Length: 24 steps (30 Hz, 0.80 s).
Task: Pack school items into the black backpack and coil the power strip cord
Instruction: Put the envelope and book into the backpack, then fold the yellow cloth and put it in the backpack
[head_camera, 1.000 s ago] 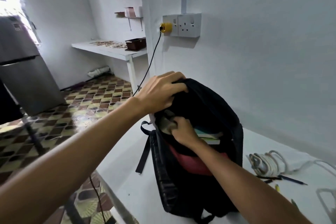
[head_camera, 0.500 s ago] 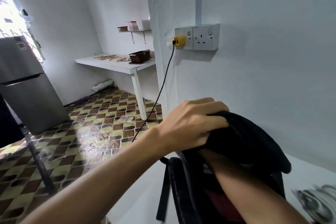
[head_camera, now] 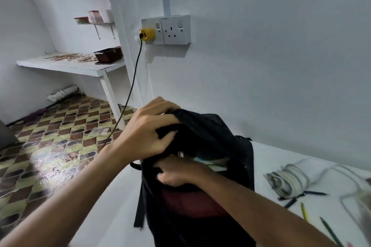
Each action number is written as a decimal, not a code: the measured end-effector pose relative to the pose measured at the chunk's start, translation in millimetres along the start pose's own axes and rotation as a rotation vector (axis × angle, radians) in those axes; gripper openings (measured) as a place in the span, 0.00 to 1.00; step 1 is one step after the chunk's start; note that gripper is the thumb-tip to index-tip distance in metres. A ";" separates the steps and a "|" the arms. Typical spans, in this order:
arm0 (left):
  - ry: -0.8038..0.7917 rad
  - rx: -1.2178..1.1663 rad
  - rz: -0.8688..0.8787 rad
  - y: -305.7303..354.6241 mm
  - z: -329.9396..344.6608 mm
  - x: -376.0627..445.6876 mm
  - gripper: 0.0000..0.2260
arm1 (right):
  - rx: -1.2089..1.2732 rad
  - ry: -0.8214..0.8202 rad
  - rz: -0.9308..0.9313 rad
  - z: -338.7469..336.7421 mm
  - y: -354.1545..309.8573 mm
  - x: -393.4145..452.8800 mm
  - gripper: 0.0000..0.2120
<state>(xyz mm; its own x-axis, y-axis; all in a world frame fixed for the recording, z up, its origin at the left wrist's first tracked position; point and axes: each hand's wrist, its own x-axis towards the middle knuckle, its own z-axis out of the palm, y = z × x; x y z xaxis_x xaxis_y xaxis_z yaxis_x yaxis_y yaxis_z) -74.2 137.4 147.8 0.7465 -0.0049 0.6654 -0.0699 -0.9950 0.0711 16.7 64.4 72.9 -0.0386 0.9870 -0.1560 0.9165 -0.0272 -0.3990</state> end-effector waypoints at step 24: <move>-1.023 0.034 -0.456 92.0 102.9 -127.5 0.27 | -0.033 0.029 0.098 95.1 96.8 -184.0 0.28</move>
<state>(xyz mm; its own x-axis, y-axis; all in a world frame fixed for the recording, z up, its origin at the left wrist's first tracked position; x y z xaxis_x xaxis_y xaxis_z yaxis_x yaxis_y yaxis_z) -107.7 36.2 -7.0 0.8913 0.2968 -0.3428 0.3555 -0.9267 0.1219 74.6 -134.9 -22.9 0.0631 0.9840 -0.1666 0.9280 -0.1193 -0.3529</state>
